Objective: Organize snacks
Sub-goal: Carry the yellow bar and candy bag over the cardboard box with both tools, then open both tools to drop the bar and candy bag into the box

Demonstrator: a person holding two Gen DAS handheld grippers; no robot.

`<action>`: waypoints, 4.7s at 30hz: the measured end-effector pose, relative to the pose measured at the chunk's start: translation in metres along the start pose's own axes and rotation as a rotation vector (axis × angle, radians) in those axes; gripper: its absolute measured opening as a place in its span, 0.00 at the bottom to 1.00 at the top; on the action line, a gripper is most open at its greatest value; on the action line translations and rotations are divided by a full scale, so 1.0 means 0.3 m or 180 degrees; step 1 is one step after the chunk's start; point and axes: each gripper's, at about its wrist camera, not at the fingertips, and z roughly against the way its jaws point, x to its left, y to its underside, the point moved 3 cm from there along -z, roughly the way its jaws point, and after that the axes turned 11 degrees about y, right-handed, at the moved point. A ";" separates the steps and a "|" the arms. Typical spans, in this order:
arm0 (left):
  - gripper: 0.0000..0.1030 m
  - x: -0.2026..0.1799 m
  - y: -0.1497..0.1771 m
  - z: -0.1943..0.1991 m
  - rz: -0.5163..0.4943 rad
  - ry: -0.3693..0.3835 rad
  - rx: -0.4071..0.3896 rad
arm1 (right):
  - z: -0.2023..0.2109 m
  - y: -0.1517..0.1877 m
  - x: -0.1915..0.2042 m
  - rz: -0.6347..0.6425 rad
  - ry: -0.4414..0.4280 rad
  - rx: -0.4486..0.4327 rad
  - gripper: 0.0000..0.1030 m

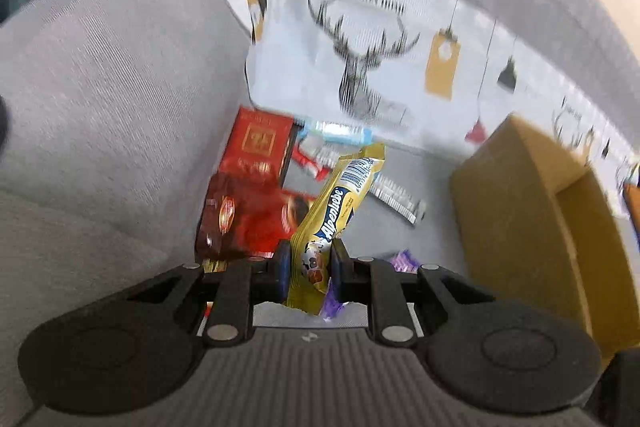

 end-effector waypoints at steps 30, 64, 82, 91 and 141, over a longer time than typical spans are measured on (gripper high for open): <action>0.21 -0.521 0.104 -0.007 -0.0726 0.0210 -0.0821 | 0.645 0.221 -0.647 -0.1871 0.1559 -0.1340 0.29; 0.21 -0.806 0.198 -0.155 -0.1302 0.0869 -0.0888 | 0.732 0.401 -0.812 -0.2282 0.2270 -0.1270 0.33; 0.21 -0.893 0.261 -0.170 -0.1674 0.1073 -0.0863 | 0.737 0.407 -0.805 -0.2315 0.2505 -0.1307 0.32; 0.21 -0.900 0.268 -0.181 -0.1711 0.1101 -0.0823 | 0.728 0.406 -0.810 -0.2346 0.2555 -0.1269 0.34; 0.34 -0.914 0.285 -0.203 -0.1676 0.1187 -0.0693 | 0.716 0.395 -0.823 -0.2383 0.2643 -0.1141 0.50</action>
